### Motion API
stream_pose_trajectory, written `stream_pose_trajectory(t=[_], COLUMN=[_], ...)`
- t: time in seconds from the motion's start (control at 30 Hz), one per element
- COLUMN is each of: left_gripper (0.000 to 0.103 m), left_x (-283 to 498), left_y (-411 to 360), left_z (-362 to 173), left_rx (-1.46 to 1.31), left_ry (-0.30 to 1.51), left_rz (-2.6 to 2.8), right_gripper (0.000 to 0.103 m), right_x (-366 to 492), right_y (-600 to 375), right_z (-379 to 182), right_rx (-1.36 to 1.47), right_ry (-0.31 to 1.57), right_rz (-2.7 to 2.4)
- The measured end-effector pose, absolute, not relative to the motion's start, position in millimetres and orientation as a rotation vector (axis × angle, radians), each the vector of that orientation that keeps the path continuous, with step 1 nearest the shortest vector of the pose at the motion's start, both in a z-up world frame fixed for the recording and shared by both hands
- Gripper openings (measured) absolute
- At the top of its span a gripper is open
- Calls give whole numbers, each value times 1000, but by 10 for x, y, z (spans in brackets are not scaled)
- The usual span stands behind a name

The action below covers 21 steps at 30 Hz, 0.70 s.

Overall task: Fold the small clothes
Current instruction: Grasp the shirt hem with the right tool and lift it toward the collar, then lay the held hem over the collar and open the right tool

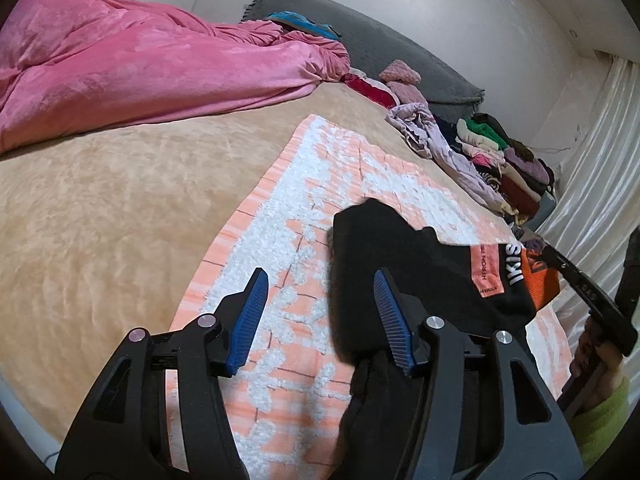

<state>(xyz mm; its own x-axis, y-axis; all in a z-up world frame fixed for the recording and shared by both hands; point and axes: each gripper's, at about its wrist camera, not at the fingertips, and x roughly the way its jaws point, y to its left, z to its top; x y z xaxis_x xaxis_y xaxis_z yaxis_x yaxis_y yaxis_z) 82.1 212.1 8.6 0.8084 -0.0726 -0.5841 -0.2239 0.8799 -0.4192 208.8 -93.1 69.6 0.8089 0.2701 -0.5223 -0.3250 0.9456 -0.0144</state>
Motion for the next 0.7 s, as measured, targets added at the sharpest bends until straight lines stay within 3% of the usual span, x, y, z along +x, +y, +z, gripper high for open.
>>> stream_pose_trajectory(t=[0.57,0.7], left_gripper=[47,47], left_x=[897,920], left_y=[1901,1805], left_z=[31,17], left_rx=[-437,-421], left_ry=[672,687], left_rz=[59,49], right_gripper=[8,29], right_x=[2177,2127], right_y=[-1595,-1742], right_z=[40,-65], right_rx=[10,85], right_ry=[676,714], right_rz=[145,162])
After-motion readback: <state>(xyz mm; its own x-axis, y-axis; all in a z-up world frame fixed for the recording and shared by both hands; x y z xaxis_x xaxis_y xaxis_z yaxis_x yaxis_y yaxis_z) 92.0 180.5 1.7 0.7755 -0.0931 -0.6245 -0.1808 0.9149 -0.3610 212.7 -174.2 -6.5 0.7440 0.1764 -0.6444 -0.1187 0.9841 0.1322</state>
